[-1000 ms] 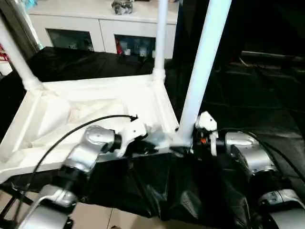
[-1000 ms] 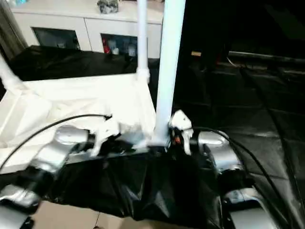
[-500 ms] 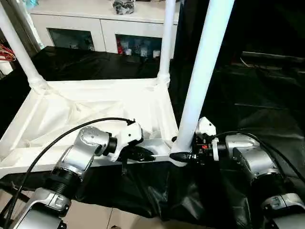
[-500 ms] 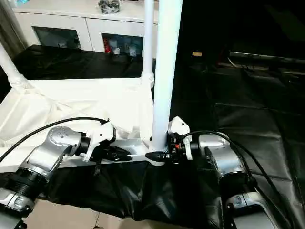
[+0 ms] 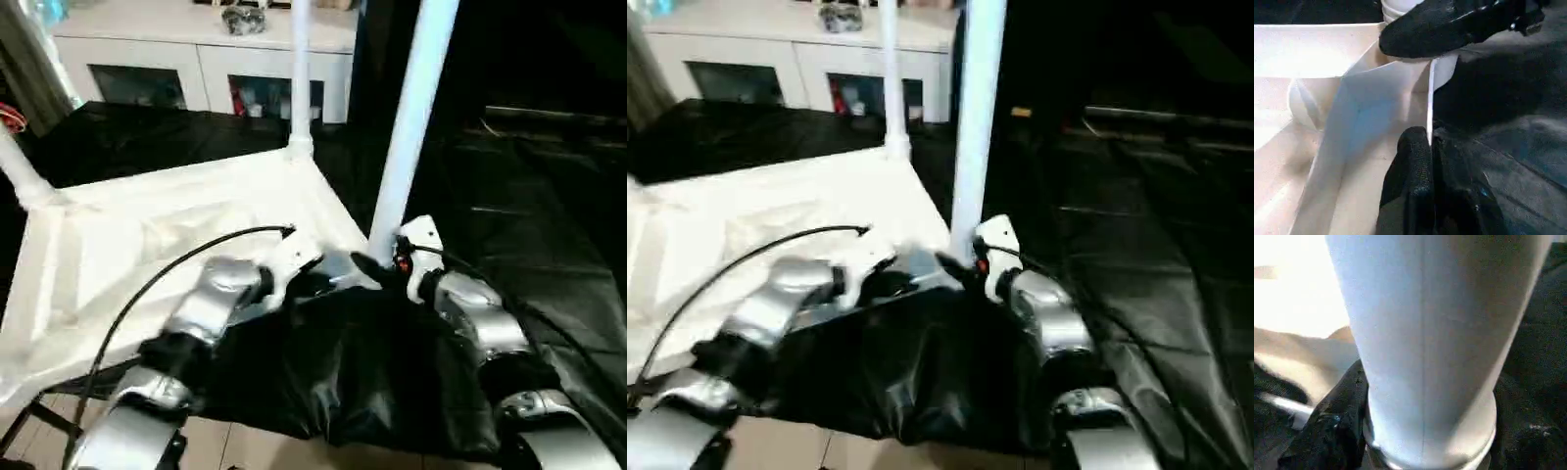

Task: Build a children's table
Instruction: Rotate leg to tighten

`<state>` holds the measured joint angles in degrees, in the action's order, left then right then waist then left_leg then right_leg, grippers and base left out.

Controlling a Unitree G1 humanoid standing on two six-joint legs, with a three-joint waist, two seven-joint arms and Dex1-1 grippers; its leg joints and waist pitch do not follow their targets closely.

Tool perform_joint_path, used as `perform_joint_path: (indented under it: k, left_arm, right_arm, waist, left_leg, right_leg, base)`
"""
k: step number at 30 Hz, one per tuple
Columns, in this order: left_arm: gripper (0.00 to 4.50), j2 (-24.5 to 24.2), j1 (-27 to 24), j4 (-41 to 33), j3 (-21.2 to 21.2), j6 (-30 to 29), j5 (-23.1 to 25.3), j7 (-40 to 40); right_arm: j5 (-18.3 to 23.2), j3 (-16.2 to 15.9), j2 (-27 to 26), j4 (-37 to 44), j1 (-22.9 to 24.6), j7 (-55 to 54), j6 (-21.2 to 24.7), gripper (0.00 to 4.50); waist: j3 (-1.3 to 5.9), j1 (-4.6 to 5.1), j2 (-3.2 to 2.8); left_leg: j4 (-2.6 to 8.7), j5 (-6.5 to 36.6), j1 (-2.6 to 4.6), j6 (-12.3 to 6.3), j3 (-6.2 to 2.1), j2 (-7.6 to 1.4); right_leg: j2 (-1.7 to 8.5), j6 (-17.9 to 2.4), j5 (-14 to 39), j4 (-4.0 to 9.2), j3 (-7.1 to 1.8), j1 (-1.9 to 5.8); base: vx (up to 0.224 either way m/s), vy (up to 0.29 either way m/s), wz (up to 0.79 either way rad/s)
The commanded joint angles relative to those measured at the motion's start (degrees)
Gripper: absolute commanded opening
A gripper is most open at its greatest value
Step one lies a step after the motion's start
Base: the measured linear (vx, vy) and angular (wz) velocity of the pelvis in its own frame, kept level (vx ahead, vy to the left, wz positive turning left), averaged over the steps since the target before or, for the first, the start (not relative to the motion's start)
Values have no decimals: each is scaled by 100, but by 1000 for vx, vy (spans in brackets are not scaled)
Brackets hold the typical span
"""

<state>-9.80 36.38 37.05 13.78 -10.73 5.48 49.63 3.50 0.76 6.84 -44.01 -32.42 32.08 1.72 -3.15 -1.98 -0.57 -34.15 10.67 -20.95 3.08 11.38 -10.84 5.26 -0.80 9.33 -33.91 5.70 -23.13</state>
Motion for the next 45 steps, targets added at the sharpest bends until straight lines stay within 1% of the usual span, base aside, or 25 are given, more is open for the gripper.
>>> perform_joint_path:
  k: [1,3,4,7,9,10,12,14,15,18,19,20,21,22,26,29,30,33,34,35,38,39,40,43,45]
  left_arm:
    - [0,611,354,62,-166,145,-207,-768]
    - [0,657,388,147,-169,209,-200,-780]
    - [0,656,393,158,-166,225,-194,-772]
    - [0,574,358,123,-111,391,-195,-486]
    - [0,451,265,-30,-41,449,-227,-186]
    - [0,412,231,-82,-24,459,-242,-84]
    - [0,286,117,-261,15,481,-303,217]
    - [0,216,56,-362,33,468,-341,374]
    - [0,65,-63,-554,64,465,-419,673]
    - [0,-112,-173,-728,99,452,-484,960]
    - [0,-248,-232,-814,124,454,-519,1168]
    - [0,-314,-257,-852,131,446,-538,1266]
    - [0,-424,-298,-925,139,409,-580,1465]
    - [0,-433,-301,-932,140,405,-584,1481]
    - [0,-663,-393,-1116,213,284,-652,1941]
    - [0,-814,-455,-1271,249,157,-715,2220]
    - [0,-890,-479,-1337,261,122,-734,2349]
    - [0,-945,-485,-1363,269,83,-754,2459]
    - [0,-978,-489,-1380,279,80,-760,2516]
    - [0,-993,-489,-1386,283,71,-765,2540]
    - [0,-1031,-497,-1427,293,29,-779,2603]
    - [0,-1041,-496,-1442,293,12,-788,2594]
    - [0,-1041,-496,-1445,292,10,-788,2590]
    - [0,-975,-480,-1410,264,50,-766,2422]
    - [0,-818,-410,-1278,172,111,-710,2056]
  right_arm:
    - [-145,-488,-714,-181,-77,-15,-122,273]
    - [-126,-437,-808,-269,-128,-37,-283,273]
    - [-104,-419,-814,-283,-139,-8,-282,328]
    - [180,-249,-775,-274,-192,398,-168,352]
    - [222,-286,-637,-210,-184,633,-124,379]
    - [209,-309,-589,-198,-181,715,-127,389]
    - [161,-385,-427,-145,-163,978,-113,402]
    - [165,-421,-337,-104,-147,1171,-84,402]
    - [204,-505,-137,41,-85,1640,-36,402]
    - [289,-628,104,278,22,2223,45,402]
    - [361,-761,318,481,121,2731,92,402]
    - [400,-841,434,606,183,3006,123,402]
    - [426,-946,603,770,265,3376,124,402]
    - [427,-953,616,781,271,3403,125,402]
    - [400,-1075,836,908,334,3933,169,402]
    - [363,-1242,1025,1049,382,4323,337,402]
    - [343,-1338,1121,1160,413,4468,415,386]
    - [360,-1422,1190,1265,442,4595,460,376]
    - [359,-1432,1197,1284,448,4626,465,352]
    - [360,-1435,1195,1290,451,4636,468,341]
    - [360,-1444,1197,1344,477,4678,491,334]
    - [376,-1460,1195,1408,512,4700,537,325]
    - [379,-1462,1195,1417,517,4702,545,311]
    - [395,-1472,1170,1473,575,4634,588,290]
    - [370,-1342,1024,1359,568,4269,470,284]
  waist:
    - [350,16,62]
    - [360,0,58]
    - [367,1,63]
    - [388,-12,49]
    - [386,-20,38]
    - [393,-18,49]
    - [395,-18,41]
    - [394,-20,51]
    - [393,-12,46]
    - [386,-36,36]
    - [383,-34,64]
    - [382,-75,41]
    - [382,-86,41]
    - [383,-115,41]
    - [374,-153,43]
    - [370,-164,48]
    - [365,-166,43]
    - [366,-170,45]
    - [369,-173,46]
    - [372,-173,48]
    - [372,-170,47]
    - [370,-173,34]
    - [372,-172,42]
    - [370,-182,46]
    - [370,-189,63]
  left_leg:
    - [412,1685,92,-173,-159,-226]
    - [412,1643,89,-186,-163,-232]
    - [415,1606,73,-211,-160,-235]
    - [413,1441,51,-341,-147,-246]
    - [411,1381,43,-378,-139,-248]
    - [405,1353,31,-400,-138,-243]
    - [402,1319,31,-416,-135,-248]
    - [401,1274,11,-443,-142,-254]
    - [402,1255,9,-457,-143,-257]
    - [398,1260,25,-511,-124,-277]
    - [403,1260,30,-509,-120,-282]
    - [399,1283,47,-513,-116,-293]
    - [407,1287,41,-503,-117,-300]
    - [408,1291,47,-486,-115,-311]
    - [416,1313,47,-428,-114,-305]
    - [422,1325,54,-390,-119,-307]
    - [425,1329,50,-391,-117,-310]
    - [426,1320,53,-363,-121,-304]
    - [422,1314,53,-356,-120,-304]
    - [423,1309,50,-354,-122,-305]
    - [422,1304,58,-333,-122,-301]
    - [423,1304,63,-329,-120,-303]
    - [423,1304,61,-330,-119,-303]
    - [426,1306,61,-325,-122,-303]
    - [421,1339,71,-307,-119,-301]
  right_leg:
    - [388,-776,2892,599,-276,190]
    - [400,-821,2776,586,-281,203]
    - [400,-843,2673,571,-288,218]
    - [389,-1049,2097,498,-310,246]
    - [390,-1123,1950,480,-314,254]
    - [390,-1149,1900,467,-310,270]
    - [391,-1182,1844,457,-312,275]
    - [406,-1207,1836,442,-309,300]
    - [400,-1197,1851,446,-307,297]
    - [378,-1234,1792,437,-315,280]
    - [370,-1236,1791,436,-315,273]
    - [368,-1229,1808,435,-313,269]
    - [368,-1239,1803,424,-312,271]
    - [373,-1229,1796,420,-316,270]
    - [384,-1225,1899,425,-327,266]
    - [380,-1228,1934,420,-325,264]
    - [376,-1216,1940,423,-332,256]
    - [385,-1207,1980,427,-331,258]
    - [384,-1208,1967,425,-333,258]
    - [384,-1209,1950,419,-333,261]
    - [385,-1206,1972,428,-333,255]
    - [380,-1215,1946,425,-334,249]
    - [376,-1213,1932,424,-334,252]
    - [380,-1212,1927,423,-332,256]
    - [386,-1192,2014,436,-333,249]
  base:
    - [0,0,0]
    - [0,0,0]
    - [0,0,0]
    - [0,0,0]
    - [0,0,0]
    - [0,0,0]
    - [0,0,0]
    - [0,0,0]
    - [0,0,0]
    - [0,0,0]
    - [0,0,0]
    - [0,0,0]
    - [0,0,0]
    - [0,0,0]
    - [0,0,0]
    - [0,0,0]
    - [0,0,0]
    - [0,0,0]
    - [0,0,0]
    - [0,0,0]
    - [0,0,0]
    - [0,0,0]
    - [0,0,0]
    - [0,0,0]
    - [0,0,0]
